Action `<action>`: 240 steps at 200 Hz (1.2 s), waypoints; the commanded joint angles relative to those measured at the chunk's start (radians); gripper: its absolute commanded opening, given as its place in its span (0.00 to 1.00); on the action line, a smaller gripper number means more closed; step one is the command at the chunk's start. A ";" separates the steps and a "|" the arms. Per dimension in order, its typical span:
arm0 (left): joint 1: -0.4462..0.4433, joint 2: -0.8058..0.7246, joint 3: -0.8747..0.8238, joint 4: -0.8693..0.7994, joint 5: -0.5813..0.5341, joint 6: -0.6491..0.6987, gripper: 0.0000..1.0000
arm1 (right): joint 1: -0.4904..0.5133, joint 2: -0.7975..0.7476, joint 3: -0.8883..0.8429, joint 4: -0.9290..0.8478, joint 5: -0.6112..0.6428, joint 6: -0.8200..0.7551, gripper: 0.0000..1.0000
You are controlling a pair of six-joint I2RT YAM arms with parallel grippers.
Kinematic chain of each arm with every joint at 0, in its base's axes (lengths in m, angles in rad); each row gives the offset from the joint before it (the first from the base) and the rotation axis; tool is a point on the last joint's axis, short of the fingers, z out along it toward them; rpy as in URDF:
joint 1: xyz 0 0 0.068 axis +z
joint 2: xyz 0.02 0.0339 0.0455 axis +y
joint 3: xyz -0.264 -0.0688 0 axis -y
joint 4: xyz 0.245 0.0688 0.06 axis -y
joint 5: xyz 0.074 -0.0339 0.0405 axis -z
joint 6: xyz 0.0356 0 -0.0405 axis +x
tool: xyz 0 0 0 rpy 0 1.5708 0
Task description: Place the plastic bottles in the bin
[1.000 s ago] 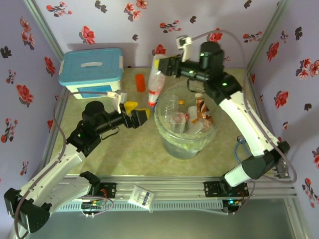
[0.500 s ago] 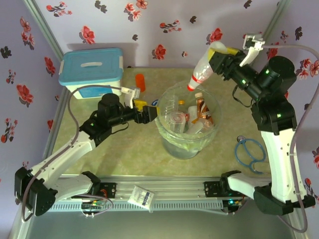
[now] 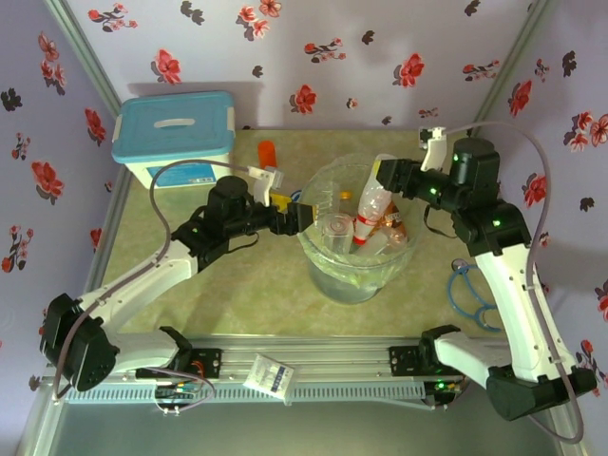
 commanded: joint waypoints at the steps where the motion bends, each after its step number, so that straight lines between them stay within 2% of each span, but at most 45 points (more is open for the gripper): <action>1: -0.011 0.030 0.009 0.034 -0.036 -0.018 0.99 | -0.005 -0.020 -0.068 0.045 -0.089 0.071 0.47; 42: -0.018 0.043 0.009 0.037 -0.051 -0.021 0.99 | -0.002 -0.028 -0.190 0.125 -0.113 0.117 0.46; 95: -0.021 0.045 0.002 0.040 -0.062 -0.026 0.99 | 0.079 -0.042 -0.268 0.075 -0.065 0.019 0.50; 110: -0.021 0.047 0.005 0.038 -0.063 -0.024 0.99 | 0.086 -0.045 -0.229 0.023 -0.065 -0.029 0.56; 125: -0.022 0.048 0.009 0.037 -0.062 -0.020 0.99 | 0.086 -0.045 -0.166 -0.045 -0.064 -0.088 0.70; 138: -0.022 0.047 0.011 0.035 -0.064 -0.018 0.99 | 0.085 -0.037 -0.094 -0.118 -0.040 -0.142 0.78; 167: -0.023 0.045 0.010 0.029 -0.063 -0.014 0.99 | 0.081 0.001 0.062 -0.255 0.071 -0.250 0.82; 193: -0.023 0.039 0.007 0.023 -0.066 -0.013 0.99 | 0.079 0.039 0.148 -0.282 0.157 -0.278 0.76; 214: -0.023 0.034 0.005 0.020 -0.070 -0.009 0.99 | 0.080 0.081 0.185 -0.278 0.213 -0.276 0.54; 240: -0.023 0.041 0.008 0.020 -0.070 -0.011 0.99 | 0.104 0.121 0.180 -0.249 0.249 -0.272 0.42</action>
